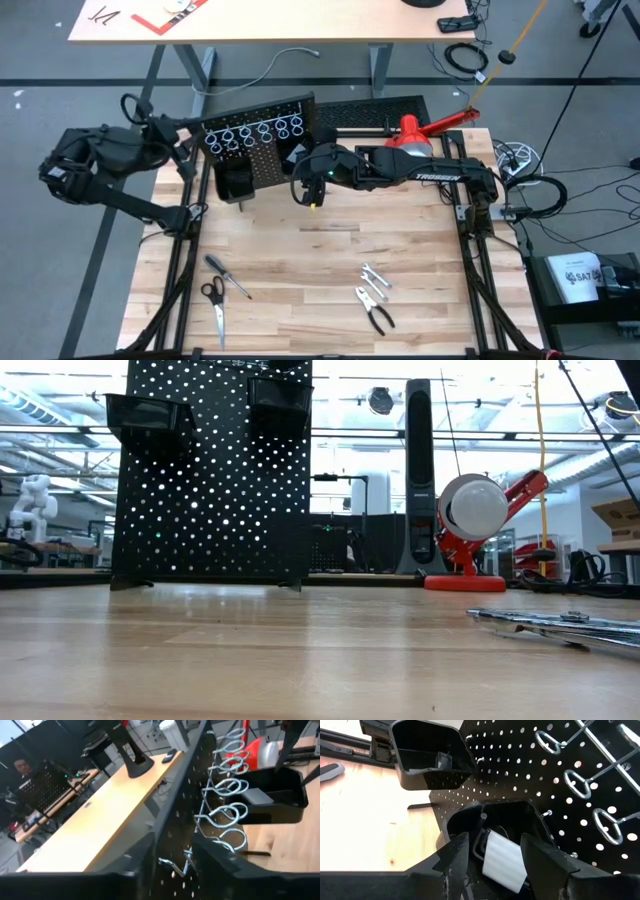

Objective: Hang tools onto peg board
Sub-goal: Remove the black allen wrench set from the top black basket on the pegboard to the table

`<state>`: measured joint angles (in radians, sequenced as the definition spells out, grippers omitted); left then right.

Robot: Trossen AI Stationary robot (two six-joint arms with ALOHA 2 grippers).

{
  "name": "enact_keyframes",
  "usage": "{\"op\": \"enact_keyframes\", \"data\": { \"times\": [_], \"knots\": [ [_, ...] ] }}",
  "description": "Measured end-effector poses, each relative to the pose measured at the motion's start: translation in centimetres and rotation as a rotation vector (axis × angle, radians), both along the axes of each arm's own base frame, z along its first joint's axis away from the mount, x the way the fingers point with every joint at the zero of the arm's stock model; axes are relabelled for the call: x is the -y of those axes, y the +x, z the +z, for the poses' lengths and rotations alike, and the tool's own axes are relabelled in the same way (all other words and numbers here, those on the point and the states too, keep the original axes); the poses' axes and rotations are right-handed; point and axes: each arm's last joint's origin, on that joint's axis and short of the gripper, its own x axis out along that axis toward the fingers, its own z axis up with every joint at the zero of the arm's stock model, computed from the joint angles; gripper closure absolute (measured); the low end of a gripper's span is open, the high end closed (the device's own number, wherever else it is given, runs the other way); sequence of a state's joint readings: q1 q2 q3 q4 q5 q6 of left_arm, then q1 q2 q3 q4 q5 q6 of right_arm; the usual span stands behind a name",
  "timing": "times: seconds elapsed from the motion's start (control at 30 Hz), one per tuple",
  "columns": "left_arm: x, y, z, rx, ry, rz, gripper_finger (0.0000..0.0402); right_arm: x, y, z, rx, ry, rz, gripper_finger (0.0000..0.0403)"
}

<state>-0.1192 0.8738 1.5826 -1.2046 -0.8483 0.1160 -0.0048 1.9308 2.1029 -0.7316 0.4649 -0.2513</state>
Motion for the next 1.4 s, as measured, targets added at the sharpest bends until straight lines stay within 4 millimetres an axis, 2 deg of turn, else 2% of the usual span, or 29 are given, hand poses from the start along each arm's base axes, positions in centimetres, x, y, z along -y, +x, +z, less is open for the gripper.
{"op": "enact_keyframes", "data": {
  "times": [0.17, 0.3, 0.5, 0.83, 1.17, 1.4],
  "knots": [
    [0.0, -0.2, 0.3, -0.022, 0.039, -0.023, 0.0191, 0.0, 0.0, 0.0, -0.007, -0.003, 0.008, 0.0225],
    [-0.2, -0.5, 0.5, -0.04, 0.061, 0.002, 0.0163, -0.1, 0.0, 0.0, -0.012, -0.003, 0.037, 0.0225],
    [-0.5, 0.0, -0.1, -0.119, 0.048, 0.067, 0.0159, -0.1, 0.1, 0.0, -0.009, 0.007, 0.063, 0.0225],
    [-1.4, 2.0, -0.9, -0.214, -0.011, 0.107, 0.0159, -0.2, 0.1, 0.0, -0.007, 0.008, 0.065, 0.0225],
    [-2.0, 2.8, -0.9, -0.199, -0.055, 0.101, 0.0159, -0.1, 0.0, 0.0, -0.009, 0.004, 0.053, 0.0225],
    [-1.9, 3.0, -0.9, -0.192, -0.069, 0.079, 0.0159, 0.9, -0.3, -0.5, -0.072, 0.009, 0.03, 0.0225]
  ]
}}
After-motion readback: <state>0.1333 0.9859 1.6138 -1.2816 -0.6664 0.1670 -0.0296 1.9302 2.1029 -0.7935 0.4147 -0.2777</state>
